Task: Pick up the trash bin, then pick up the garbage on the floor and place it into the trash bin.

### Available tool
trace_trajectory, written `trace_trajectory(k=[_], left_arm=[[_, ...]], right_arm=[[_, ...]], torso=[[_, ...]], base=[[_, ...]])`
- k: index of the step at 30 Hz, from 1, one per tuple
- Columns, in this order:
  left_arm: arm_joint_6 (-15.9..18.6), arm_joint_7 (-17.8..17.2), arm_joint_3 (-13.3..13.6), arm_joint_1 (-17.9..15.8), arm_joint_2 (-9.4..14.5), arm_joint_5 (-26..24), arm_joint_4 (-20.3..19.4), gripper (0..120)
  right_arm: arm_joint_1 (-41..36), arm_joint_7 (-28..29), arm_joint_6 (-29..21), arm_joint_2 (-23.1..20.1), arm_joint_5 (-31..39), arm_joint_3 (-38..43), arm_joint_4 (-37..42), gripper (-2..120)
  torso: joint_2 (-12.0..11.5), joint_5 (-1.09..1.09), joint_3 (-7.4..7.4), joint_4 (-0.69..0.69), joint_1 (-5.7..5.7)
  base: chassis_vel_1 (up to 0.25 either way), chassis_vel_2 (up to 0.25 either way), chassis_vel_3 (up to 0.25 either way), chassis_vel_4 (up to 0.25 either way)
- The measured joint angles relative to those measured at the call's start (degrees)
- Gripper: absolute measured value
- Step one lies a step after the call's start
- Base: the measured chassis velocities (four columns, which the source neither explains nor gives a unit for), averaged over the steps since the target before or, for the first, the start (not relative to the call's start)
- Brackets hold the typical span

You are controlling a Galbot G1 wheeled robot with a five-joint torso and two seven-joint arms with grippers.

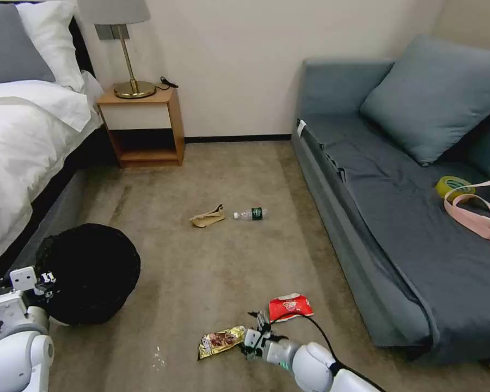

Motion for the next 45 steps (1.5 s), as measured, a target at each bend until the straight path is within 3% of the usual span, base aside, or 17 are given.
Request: trace_trajectory(k=[19, 28, 36, 45], left_arm=[[-0.76, 0.11, -1.11, 0.45, 0.44, -1.25, 0.06, 4], [-1.25, 0.11, -1.53, 0.54, 0.49, -1.61, 0.79, 4], [-1.4, 0.1, -1.64, -0.06, 1.03, -1.96, 1.73, 4], [-1.45, 0.05, -1.07, 0.05, 0.96, -2.37, 1.9, 4]], right_arm=[[6.22, 3.39, 4.77, 9.0, -4.22, -2.83, -16.07, 99], [7.99, 3.58, 5.49, 10.44, -3.73, -3.02, -18.61, 74], [8.91, 3.84, 5.97, 11.15, -2.86, -2.74, -19.88, 40], [10.32, 3.81, 5.72, 12.21, -1.35, -2.11, -19.99, 11]], torso=[[0.01, -0.01, 0.0, -0.01, 0.0], [0.01, 0.01, 0.0, 0.01, 0.0], [0.0, -0.01, 0.0, 0.01, 0.0], [-0.01, 0.0, 0.01, 0.0, 0.0]], base=[[0.0, 0.0, 0.0, 0.0], [0.0, 0.0, 0.0, 0.0], [0.0, 0.0, 0.0, 0.0], [0.0, 0.0, 0.0, 0.0]])
